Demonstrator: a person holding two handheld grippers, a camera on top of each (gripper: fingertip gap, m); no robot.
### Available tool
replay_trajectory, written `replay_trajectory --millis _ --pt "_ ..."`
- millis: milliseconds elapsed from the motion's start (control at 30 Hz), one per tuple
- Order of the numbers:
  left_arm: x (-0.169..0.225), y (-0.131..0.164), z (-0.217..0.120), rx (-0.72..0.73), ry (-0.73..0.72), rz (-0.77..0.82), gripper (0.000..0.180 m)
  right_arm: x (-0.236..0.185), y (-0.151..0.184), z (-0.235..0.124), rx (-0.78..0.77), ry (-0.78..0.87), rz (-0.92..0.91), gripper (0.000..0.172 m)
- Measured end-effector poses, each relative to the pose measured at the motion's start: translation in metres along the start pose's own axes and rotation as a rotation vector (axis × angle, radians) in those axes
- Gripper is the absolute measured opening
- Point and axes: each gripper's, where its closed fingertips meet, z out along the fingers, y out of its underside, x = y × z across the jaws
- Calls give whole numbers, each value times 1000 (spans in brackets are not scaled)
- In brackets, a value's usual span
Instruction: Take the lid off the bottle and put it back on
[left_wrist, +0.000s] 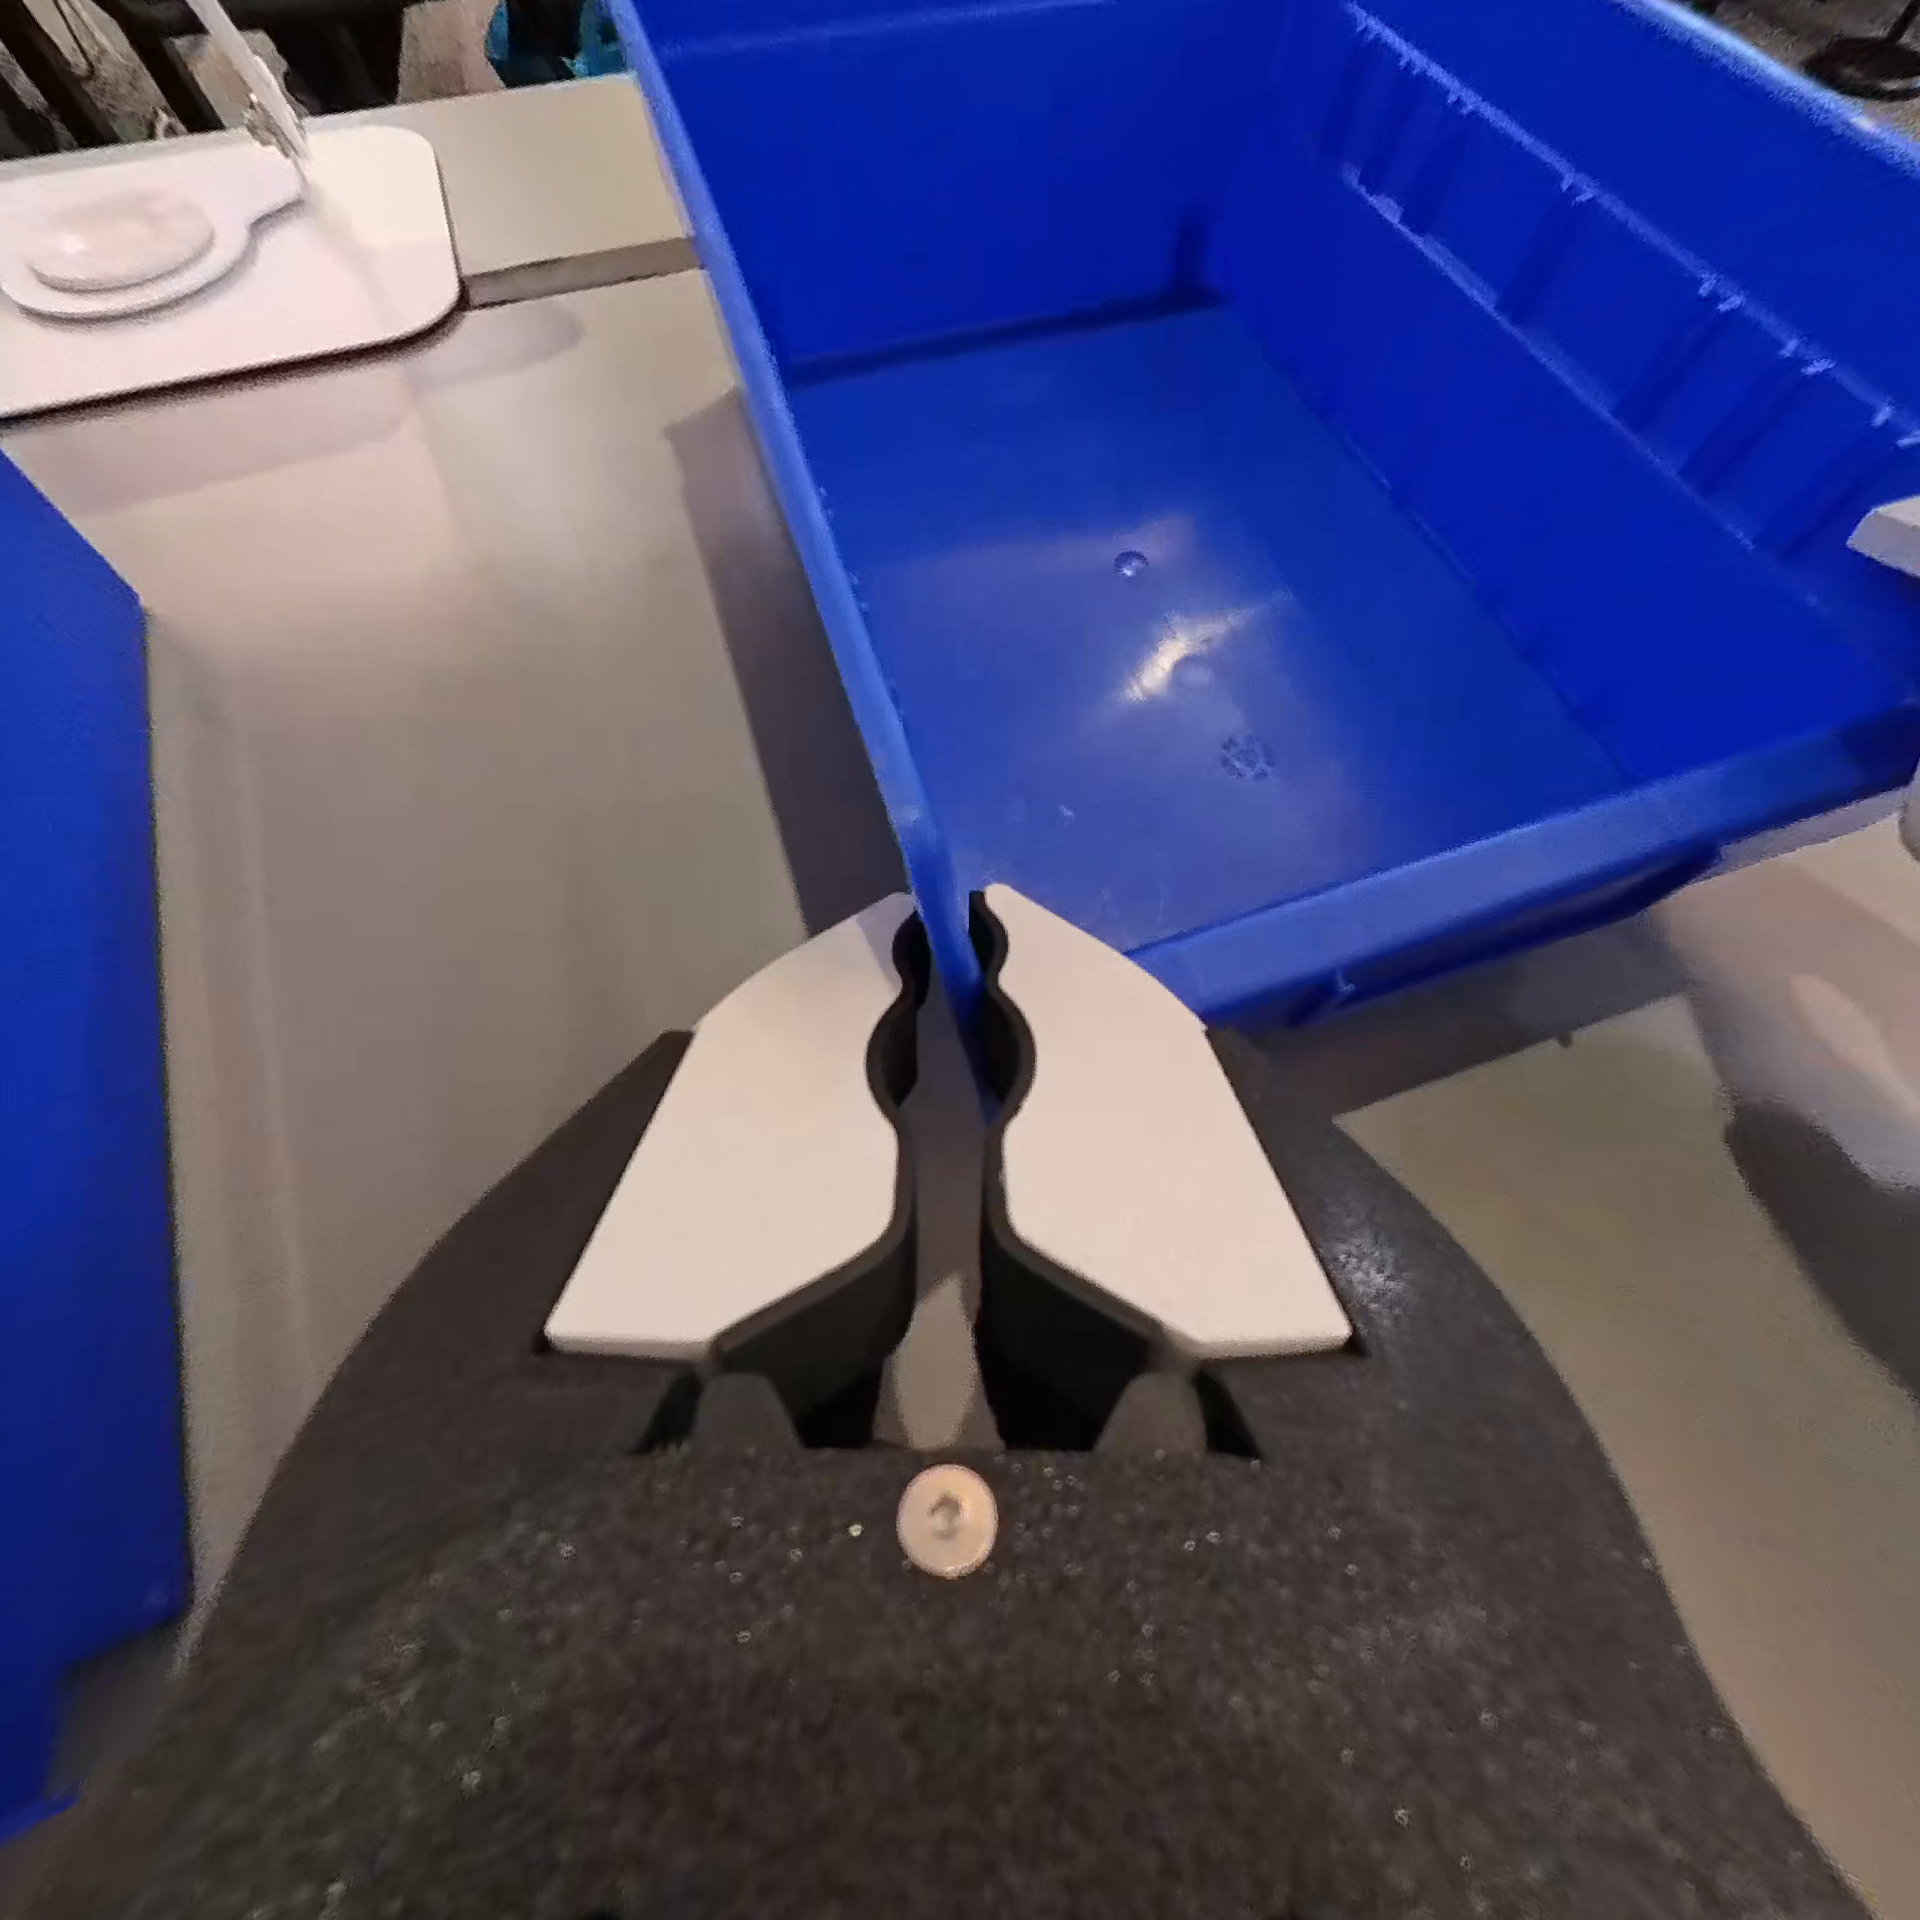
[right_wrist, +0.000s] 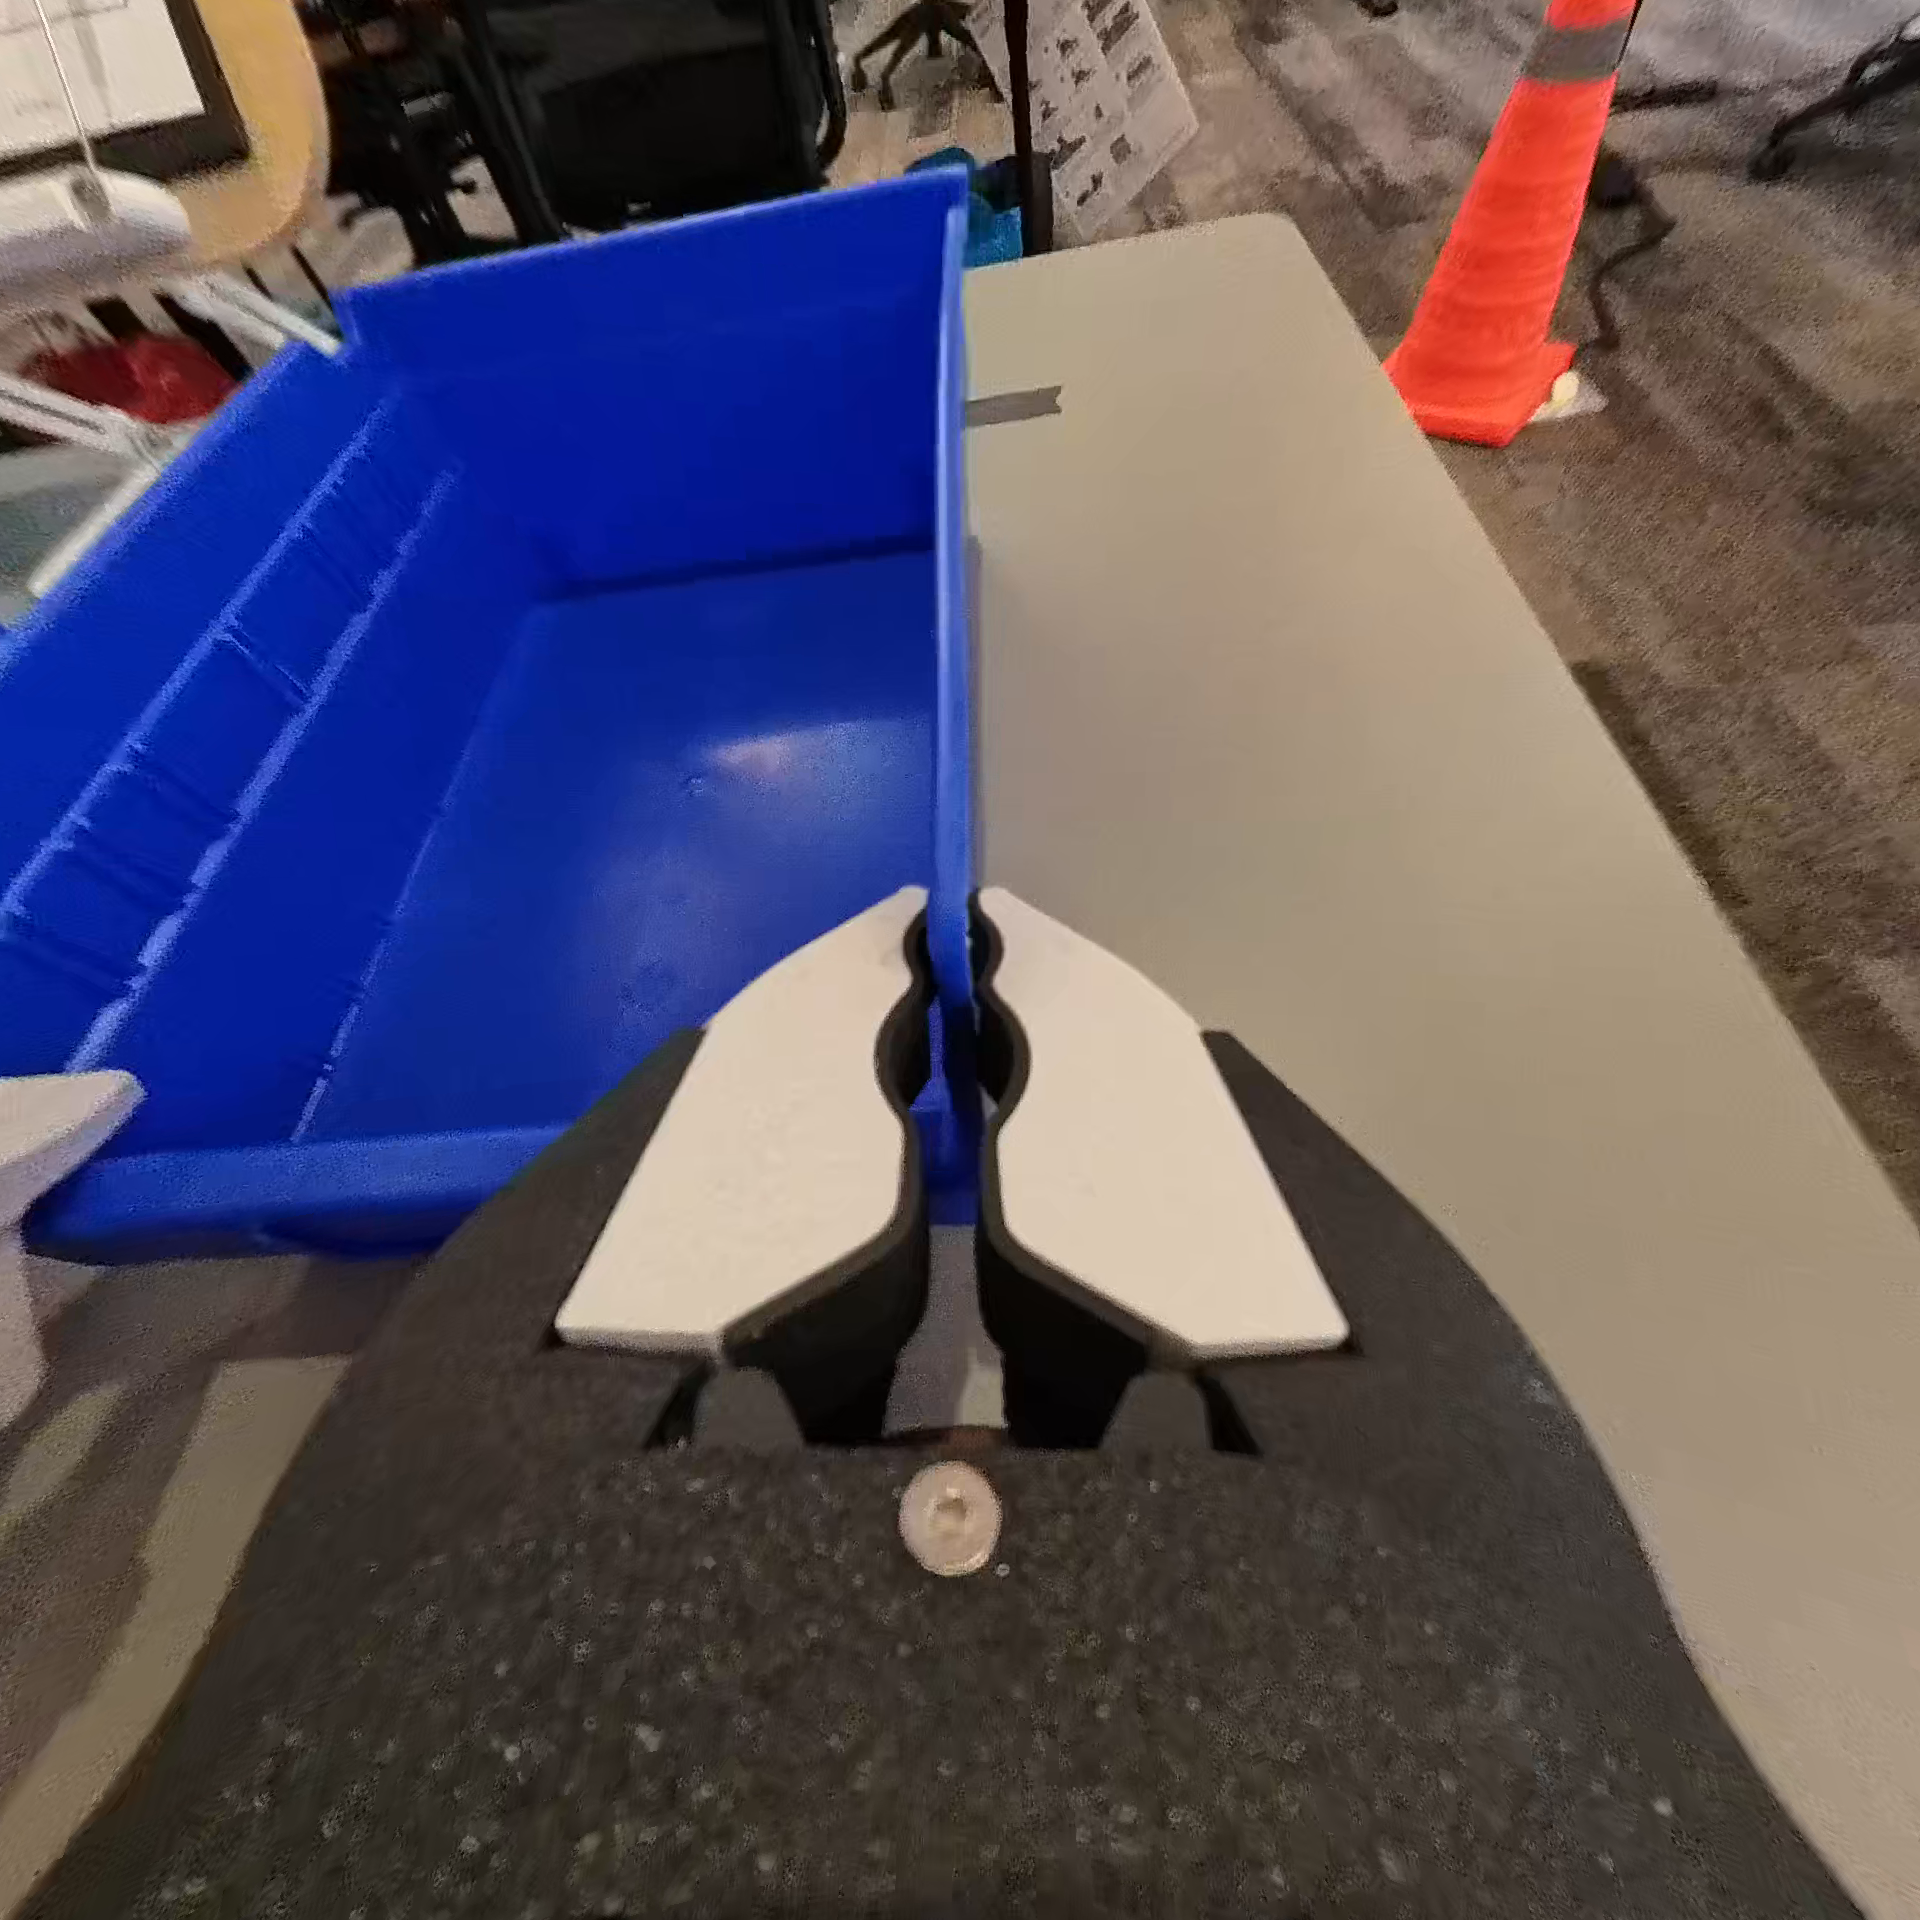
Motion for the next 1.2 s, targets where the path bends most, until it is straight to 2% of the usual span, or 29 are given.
replay_trajectory --millis 133,167,200,233,333,433,600,700,800,900,1033,1067,1133,1200 --pt "4 -1 -1 -11 47 -18 11 4 -2 2 21 3 0 4" --pt "0 -2 -6 -7 42 -24 31 4 -2 1 24 0 -3 6" --pt "-4 -6 -14 1 56 -27 53 7 -6 -2 44 16 -14 16" --pt "-4 -10 -26 14 108 -25 60 12 -12 -9 79 37 -37 32" --pt "-14 -23 -76 71 238 -1 61 16 -37 -38 208 33 -111 43" --pt "-57 -34 -123 148 203 56 69 12 -57 -61 306 -36 -69 53" --pt "-175 -27 -176 210 1 62 68 -16 -70 -78 370 -99 -39 64" --pt "-253 -3 -191 198 -168 32 67 -57 -74 -78 395 -136 -82 65" --pt "-298 26 -193 184 -219 -66 65 -117 -70 -75 396 -167 -97 66" --pt "-312 51 -175 136 -188 -115 63 -207 -54 -80 416 -300 -38 68" --pt "-308 66 -153 92 -129 -118 72 -320 23 -69 214 -417 -106 62" --pt "-307 66 -151 91 -120 -130 74 -335 41 -65 165 -403 -132 62" --pt "-308 65 -151 102 -111 -169 67 -353 65 -56 102 -370 -141 59" --pt "-313 64 -152 111 -118 -200 46 -358 77 -45 51 -322 -129 53"
